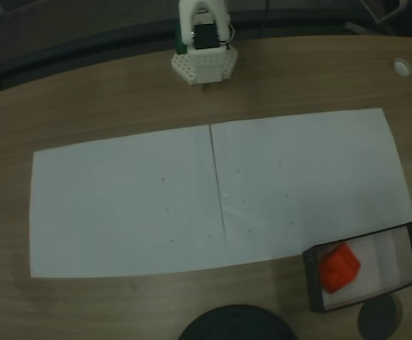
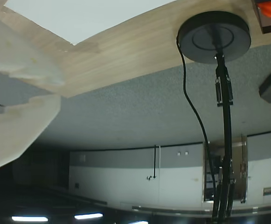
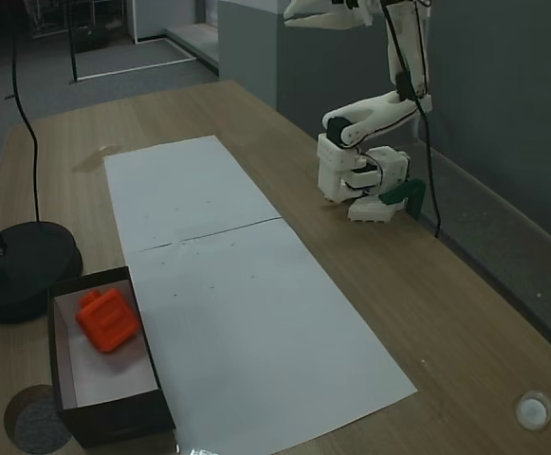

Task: Grab a orange square and put it in the box.

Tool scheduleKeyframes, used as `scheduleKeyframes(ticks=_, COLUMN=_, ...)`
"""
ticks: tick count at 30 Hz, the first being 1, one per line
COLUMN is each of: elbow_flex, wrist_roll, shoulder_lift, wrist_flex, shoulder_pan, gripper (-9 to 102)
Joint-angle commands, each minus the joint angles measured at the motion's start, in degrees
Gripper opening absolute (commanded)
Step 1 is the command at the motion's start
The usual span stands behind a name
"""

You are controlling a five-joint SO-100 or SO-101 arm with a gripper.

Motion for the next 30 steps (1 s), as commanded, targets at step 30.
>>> scheduleKeyframes(ticks=30, elbow_flex=86.8, wrist_roll=-3.3, shoulder_lift=29.0, wrist_flex=-39.5, shoulder_pan=-7.7, gripper=0)
